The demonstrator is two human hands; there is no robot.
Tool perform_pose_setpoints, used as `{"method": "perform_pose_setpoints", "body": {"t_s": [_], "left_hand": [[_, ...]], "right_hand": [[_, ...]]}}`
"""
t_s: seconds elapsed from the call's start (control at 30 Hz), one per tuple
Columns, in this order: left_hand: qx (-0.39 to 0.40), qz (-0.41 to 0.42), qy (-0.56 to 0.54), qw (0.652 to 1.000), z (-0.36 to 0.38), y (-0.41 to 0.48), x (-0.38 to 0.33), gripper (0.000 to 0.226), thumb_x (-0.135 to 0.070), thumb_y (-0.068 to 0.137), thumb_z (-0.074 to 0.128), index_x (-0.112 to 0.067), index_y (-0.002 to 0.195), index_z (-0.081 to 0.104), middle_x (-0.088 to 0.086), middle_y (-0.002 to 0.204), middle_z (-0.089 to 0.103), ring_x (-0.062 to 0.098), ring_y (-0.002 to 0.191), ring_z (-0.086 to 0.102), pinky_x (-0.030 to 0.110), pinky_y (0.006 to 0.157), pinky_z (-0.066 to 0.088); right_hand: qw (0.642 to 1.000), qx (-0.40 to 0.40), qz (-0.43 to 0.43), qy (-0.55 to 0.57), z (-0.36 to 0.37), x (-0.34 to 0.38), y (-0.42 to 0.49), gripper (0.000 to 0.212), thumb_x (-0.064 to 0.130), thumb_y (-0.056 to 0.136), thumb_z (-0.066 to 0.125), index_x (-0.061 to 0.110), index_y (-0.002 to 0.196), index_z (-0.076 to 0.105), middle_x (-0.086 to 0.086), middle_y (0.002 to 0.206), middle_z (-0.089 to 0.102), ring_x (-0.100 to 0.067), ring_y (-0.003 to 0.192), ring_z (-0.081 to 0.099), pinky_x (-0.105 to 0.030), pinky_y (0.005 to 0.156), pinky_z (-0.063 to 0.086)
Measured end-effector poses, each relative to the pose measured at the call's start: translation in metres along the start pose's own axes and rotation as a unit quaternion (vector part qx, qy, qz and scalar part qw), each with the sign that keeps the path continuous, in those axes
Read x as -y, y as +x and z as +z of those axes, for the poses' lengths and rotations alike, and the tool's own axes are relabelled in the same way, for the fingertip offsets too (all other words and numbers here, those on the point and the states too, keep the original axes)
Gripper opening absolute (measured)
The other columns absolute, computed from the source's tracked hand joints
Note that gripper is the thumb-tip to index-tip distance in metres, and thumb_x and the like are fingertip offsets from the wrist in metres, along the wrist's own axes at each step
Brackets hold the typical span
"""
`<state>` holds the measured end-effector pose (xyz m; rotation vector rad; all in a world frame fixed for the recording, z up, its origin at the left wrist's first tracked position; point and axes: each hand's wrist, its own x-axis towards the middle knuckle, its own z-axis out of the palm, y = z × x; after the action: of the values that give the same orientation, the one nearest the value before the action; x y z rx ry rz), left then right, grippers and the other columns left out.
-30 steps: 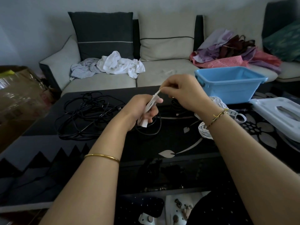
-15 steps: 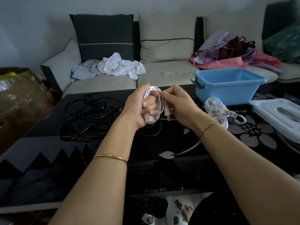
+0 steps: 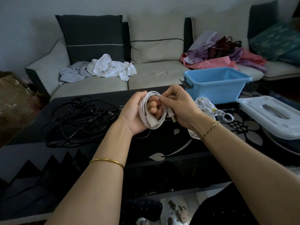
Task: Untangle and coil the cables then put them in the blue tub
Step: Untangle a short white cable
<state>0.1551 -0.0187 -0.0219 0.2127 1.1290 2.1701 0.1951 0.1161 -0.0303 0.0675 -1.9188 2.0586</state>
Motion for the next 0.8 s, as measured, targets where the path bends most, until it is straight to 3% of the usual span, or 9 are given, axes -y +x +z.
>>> {"method": "perform_pose_setpoints", "body": {"t_s": [0.07,0.13,0.23,0.37,0.43,0.57,0.7,0.8], "left_hand": [[-0.009,-0.03,0.002,1.0,0.002,0.004,0.002,0.043,-0.027,0.093,0.043,-0.002,0.067,0.066,0.006,0.06,0.056,0.014,0.049,0.053,0.027,0.06,0.055],[-0.026,-0.042,0.018,0.999,0.007,0.007,0.004,0.034,-0.022,0.091,0.042,-0.001,0.075,0.063,0.007,0.069,0.055,0.015,0.054,0.052,0.027,0.059,0.055],[-0.048,-0.045,0.068,0.996,0.021,0.015,0.012,0.033,-0.023,0.095,0.037,-0.005,0.074,0.055,0.004,0.057,0.05,0.01,0.039,0.043,0.02,0.048,0.048],[-0.085,-0.034,0.131,0.987,0.04,0.034,0.029,0.042,-0.038,0.098,0.046,-0.012,0.066,0.049,-0.003,0.043,0.039,0.007,0.028,0.027,0.018,0.036,0.034],[-0.123,-0.005,0.161,0.979,0.048,0.042,0.037,0.04,-0.037,0.097,0.051,-0.012,0.065,0.05,-0.002,0.044,0.04,0.008,0.03,0.029,0.017,0.035,0.03],[-0.179,0.051,0.201,0.962,0.065,0.057,0.054,0.032,-0.027,0.096,0.055,-0.01,0.069,0.054,-0.004,0.041,0.051,0.008,0.031,0.034,0.013,0.033,0.026],[-0.185,0.07,0.188,0.962,0.074,0.067,0.063,0.027,-0.017,0.094,0.057,-0.009,0.068,0.056,-0.004,0.043,0.058,0.005,0.029,0.03,0.011,0.031,0.022],[-0.175,0.083,0.204,0.96,0.081,0.072,0.07,0.025,-0.013,0.091,0.058,-0.007,0.066,0.061,-0.003,0.046,0.06,0.007,0.034,0.032,0.012,0.032,0.021]], "right_hand": [[1.0,-0.009,-0.005,-0.029,-0.009,0.002,-0.002,0.019,-0.003,0.089,0.058,0.009,0.078,0.049,-0.01,0.069,0.06,-0.016,0.053,0.056,-0.026,0.05,0.05],[0.998,-0.013,-0.007,-0.054,-0.018,0.003,-0.006,0.019,-0.004,0.089,0.058,0.008,0.078,0.049,-0.011,0.069,0.061,-0.019,0.056,0.056,-0.027,0.052,0.05],[0.992,-0.028,-0.024,-0.124,-0.03,0.003,-0.011,0.02,-0.003,0.089,0.058,0.01,0.077,0.049,-0.013,0.071,0.062,-0.02,0.06,0.057,-0.028,0.055,0.051],[0.972,-0.078,-0.06,-0.211,-0.045,-0.001,-0.012,0.022,0.0,0.088,0.059,0.013,0.074,0.048,-0.01,0.069,0.061,-0.016,0.061,0.058,-0.025,0.056,0.05],[0.972,-0.1,-0.059,-0.204,-0.052,-0.004,-0.013,0.021,-0.001,0.087,0.058,0.012,0.075,0.048,-0.008,0.068,0.059,-0.016,0.061,0.058,-0.027,0.056,0.05],[0.973,-0.127,-0.037,-0.187,-0.068,-0.009,-0.017,0.012,-0.003,0.088,0.057,0.005,0.082,0.049,-0.008,0.069,0.058,-0.01,0.055,0.054,-0.018,0.049,0.046],[0.978,-0.145,-0.019,-0.149,-0.083,-0.014,-0.019,0.02,-0.002,0.089,0.057,0.01,0.076,0.046,-0.023,0.081,0.064,-0.013,0.057,0.056,-0.018,0.049,0.046],[0.982,-0.151,-0.012,-0.11,-0.094,-0.018,-0.02,0.017,-0.002,0.088,0.057,0.008,0.078,0.048,-0.019,0.079,0.063,-0.016,0.06,0.058,-0.021,0.054,0.047]]}}
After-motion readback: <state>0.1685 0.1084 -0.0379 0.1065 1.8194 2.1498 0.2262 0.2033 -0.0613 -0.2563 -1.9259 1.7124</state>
